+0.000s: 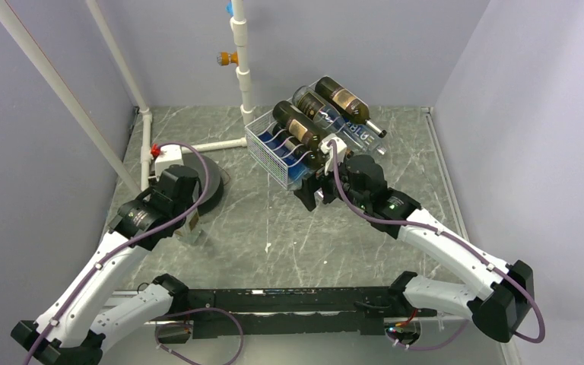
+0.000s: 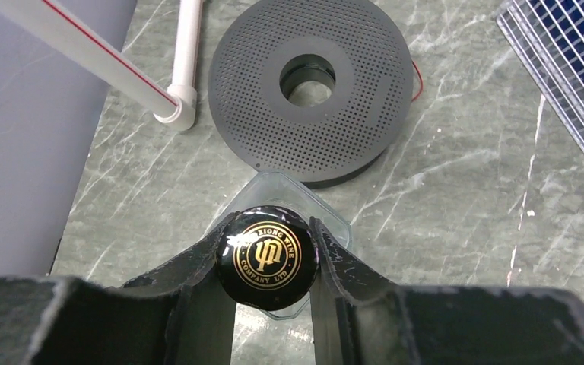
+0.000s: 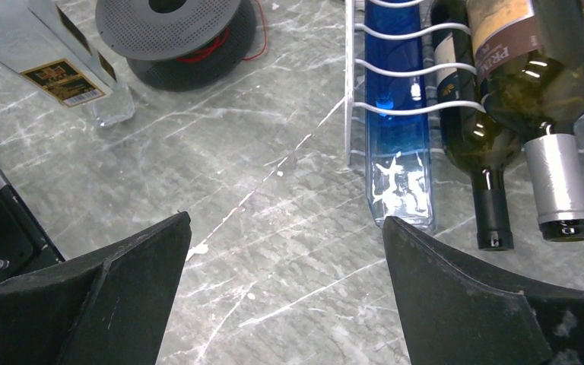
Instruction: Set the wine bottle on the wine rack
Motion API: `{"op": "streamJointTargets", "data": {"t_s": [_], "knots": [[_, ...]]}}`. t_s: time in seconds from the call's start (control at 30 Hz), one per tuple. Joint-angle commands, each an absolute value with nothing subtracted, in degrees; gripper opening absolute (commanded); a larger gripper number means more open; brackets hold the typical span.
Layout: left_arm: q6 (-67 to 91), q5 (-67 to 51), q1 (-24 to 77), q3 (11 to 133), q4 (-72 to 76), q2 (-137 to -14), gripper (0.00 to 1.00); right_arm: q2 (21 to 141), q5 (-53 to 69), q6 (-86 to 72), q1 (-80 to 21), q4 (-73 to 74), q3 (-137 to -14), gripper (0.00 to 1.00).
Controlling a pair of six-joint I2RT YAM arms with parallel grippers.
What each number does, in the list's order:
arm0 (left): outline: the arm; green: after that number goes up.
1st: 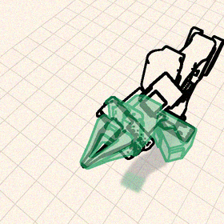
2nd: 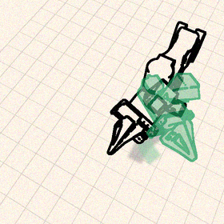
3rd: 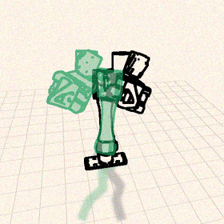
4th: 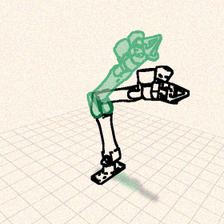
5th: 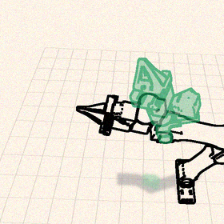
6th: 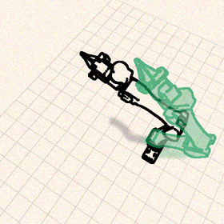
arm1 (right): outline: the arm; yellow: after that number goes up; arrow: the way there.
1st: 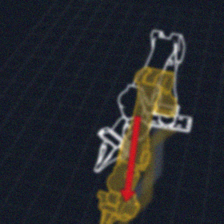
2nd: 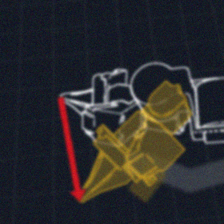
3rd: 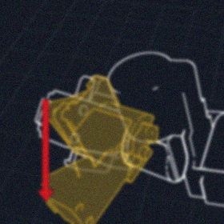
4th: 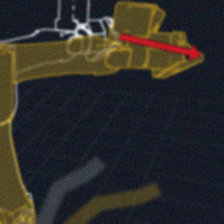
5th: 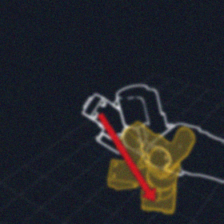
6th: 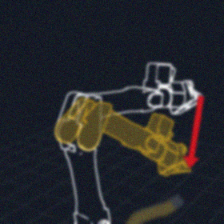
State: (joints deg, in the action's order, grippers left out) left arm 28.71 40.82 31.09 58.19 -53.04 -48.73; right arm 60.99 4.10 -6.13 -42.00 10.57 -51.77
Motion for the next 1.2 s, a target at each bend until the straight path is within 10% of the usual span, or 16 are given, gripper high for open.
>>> {"op": "streamJointTargets", "data": {"t_s": [0.0, 1.17], "knots": [[25.6, 30.6, 31.1, 60.7, -49.4, -48.6, 0.0, 61.8, 6.3, -6.7, -42.0, 8.7, -53.2, 1.0], [1.9, 11.9, 54.7, 61.8, -26.9, -61.4, 0.04, 56.6, 6.7, -6.1, -42.2, 8.2, -51.2, 1.0]]}}
